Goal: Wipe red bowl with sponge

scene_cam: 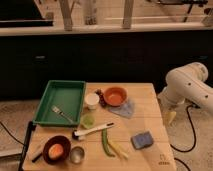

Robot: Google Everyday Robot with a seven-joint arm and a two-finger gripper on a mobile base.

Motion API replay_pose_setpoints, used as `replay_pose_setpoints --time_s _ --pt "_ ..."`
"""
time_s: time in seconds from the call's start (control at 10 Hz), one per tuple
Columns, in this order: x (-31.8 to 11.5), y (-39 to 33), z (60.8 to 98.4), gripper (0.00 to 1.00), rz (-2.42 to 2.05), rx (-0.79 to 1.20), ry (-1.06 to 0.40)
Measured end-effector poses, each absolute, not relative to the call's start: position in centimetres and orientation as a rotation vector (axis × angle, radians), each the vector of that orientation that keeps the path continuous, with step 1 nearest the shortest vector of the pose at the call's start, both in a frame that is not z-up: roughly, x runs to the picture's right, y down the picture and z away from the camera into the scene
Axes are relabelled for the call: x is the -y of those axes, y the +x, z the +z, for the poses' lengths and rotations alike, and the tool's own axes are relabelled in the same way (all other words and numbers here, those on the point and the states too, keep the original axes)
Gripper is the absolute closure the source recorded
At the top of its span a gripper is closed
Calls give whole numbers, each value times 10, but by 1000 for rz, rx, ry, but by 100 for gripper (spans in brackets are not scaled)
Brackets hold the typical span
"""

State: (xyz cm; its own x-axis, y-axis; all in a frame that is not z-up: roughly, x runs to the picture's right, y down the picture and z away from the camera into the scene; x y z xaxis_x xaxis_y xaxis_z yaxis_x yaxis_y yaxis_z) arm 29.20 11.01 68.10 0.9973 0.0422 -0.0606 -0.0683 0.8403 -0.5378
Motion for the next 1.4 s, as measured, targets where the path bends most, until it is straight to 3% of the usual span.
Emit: replay_pose_setpoints --time_s 0.5,1.4 --pt "-115 291 680 20 43 -54 -574" --pt "-172 273 668 20 -142 -95 -598"
